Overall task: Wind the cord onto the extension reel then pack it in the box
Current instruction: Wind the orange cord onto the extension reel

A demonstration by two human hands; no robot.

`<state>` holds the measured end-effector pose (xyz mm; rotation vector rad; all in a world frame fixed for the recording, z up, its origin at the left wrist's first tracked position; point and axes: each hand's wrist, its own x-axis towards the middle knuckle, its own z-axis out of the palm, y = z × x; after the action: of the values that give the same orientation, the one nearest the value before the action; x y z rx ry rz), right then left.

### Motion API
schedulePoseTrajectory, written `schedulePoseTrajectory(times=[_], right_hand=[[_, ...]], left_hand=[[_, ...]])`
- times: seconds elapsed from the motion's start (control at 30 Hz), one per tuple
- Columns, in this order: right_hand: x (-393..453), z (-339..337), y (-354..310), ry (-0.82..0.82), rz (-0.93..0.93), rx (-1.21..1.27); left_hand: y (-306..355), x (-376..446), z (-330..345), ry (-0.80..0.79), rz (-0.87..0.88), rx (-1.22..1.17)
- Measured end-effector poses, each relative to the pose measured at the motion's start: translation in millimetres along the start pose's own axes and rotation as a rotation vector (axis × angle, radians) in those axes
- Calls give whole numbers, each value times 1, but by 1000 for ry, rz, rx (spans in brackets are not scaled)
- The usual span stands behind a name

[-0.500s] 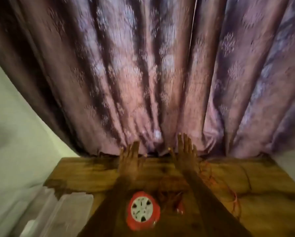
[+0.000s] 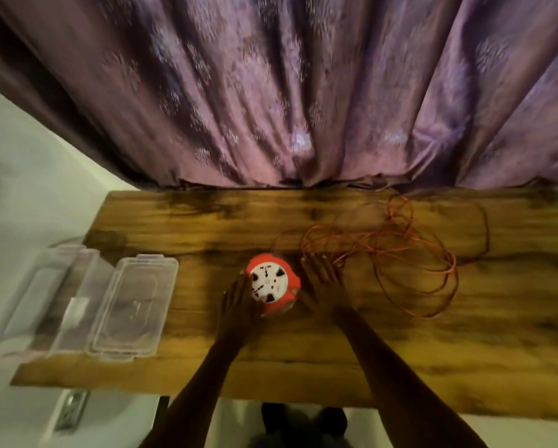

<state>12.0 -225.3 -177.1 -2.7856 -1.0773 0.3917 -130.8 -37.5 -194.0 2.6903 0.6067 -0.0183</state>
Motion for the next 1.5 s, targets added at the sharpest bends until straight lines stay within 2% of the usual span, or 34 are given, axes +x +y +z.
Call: schedulePoseTrajectory(times=[0.13, 0.3, 0.4, 0.47, 0.53, 0.6, 0.7, 0.83, 1.0, 1.1, 1.2, 1.27, 1.4, 1.43, 1.5], right_hand=[[10, 19, 5, 19, -41, 3], [30, 34, 27, 245, -65, 61], [56, 39, 47, 306, -65, 13], [71, 42, 56, 314, -44, 15], [80, 48, 58, 346, 13, 45], [89, 50, 53, 381, 104, 70], [99, 56, 43, 480, 203, 47], [106, 64, 39, 469, 205, 71], [117, 64, 55, 477, 199, 118], [119, 74, 47, 450, 145, 40], [112, 80, 40, 486, 133, 39], [103, 83, 36, 501, 137, 42], [87, 84, 28, 537, 104, 74], [86, 86, 27, 551, 90, 94], [87, 86, 22, 603, 69, 201]], left_hand=[[-7, 10, 16, 16, -5, -96], [-6, 42, 30, 75, 76, -280], [-5, 74, 36, 266, 112, -316], [-6, 101, 38, 385, 48, -375], [-11, 121, 42, 458, -42, -587], [-16, 136, 46, 439, -128, -773], [-23, 143, 61, 446, -86, -716], [-35, 153, 71, 481, -119, -736], [-25, 165, 74, 502, -36, -688], [-34, 160, 75, 505, 7, -532], [-37, 142, 80, 445, -153, -240], [-35, 131, 80, 387, -211, -180], [-36, 107, 71, 434, -166, -350], [-35, 105, 70, 457, -157, -434], [-29, 99, 63, 495, -101, -754]])
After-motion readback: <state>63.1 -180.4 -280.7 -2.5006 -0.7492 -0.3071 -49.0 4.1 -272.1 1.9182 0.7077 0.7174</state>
